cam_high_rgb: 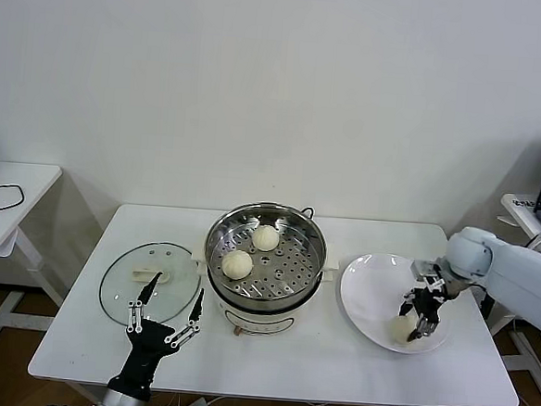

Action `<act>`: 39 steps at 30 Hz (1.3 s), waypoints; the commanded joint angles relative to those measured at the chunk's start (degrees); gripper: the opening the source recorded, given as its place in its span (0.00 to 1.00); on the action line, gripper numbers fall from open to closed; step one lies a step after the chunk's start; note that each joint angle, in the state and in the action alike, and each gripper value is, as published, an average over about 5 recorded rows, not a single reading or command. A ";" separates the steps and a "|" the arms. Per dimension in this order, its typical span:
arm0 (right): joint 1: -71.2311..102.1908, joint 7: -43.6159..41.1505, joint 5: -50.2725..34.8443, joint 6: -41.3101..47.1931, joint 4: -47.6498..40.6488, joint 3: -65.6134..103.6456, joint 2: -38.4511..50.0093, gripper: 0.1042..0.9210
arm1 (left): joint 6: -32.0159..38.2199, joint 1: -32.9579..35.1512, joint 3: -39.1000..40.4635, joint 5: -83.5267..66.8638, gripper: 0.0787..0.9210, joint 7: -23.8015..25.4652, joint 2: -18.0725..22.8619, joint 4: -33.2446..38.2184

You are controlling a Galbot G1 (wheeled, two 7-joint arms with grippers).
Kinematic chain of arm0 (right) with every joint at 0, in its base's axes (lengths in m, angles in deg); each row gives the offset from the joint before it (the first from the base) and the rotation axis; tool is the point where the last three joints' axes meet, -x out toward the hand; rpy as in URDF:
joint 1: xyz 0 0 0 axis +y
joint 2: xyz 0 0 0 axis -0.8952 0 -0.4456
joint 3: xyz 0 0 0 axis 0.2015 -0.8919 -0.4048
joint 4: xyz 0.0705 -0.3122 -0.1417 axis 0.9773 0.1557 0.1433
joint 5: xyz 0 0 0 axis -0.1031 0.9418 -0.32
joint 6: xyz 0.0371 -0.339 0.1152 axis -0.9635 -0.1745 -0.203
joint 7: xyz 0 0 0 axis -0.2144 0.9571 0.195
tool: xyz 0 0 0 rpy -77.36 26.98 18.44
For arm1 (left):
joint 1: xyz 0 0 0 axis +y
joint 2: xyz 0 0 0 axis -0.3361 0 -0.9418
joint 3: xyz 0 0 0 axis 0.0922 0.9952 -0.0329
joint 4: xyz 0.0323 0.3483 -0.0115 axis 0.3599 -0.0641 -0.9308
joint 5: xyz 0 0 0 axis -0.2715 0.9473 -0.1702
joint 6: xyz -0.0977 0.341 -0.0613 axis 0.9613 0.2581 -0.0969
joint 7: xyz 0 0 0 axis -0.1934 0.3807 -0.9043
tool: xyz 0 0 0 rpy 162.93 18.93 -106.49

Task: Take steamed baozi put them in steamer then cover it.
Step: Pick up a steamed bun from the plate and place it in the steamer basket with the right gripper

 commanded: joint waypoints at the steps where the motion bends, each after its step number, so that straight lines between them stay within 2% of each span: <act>1: -13.18 -2.86 -0.45 -5.05 1.26 -1.19 -1.21 0.65 | 0.07 -0.04 0.08 -0.02 0.88 -0.03 -0.28 0.04; 7: -26.59 -2.69 -1.63 -15.94 3.91 -4.63 -7.49 0.65 | 0.09 -0.18 0.60 -0.02 0.88 -0.06 -0.37 0.39; 14: -31.00 -0.73 1.03 -28.71 6.41 -4.13 -17.86 0.65 | 0.25 -0.16 0.66 -0.05 0.88 -0.10 -0.47 0.11; 27: -22.44 3.65 17.15 -41.20 16.60 -3.91 -27.65 0.65 | 0.48 -0.24 0.24 -0.28 0.88 -0.17 -0.54 -0.05; 39: -11.15 3.32 29.18 -47.63 13.67 -0.06 -30.36 0.65 | 0.59 -0.32 -0.13 -0.58 0.88 -0.21 -0.41 -0.07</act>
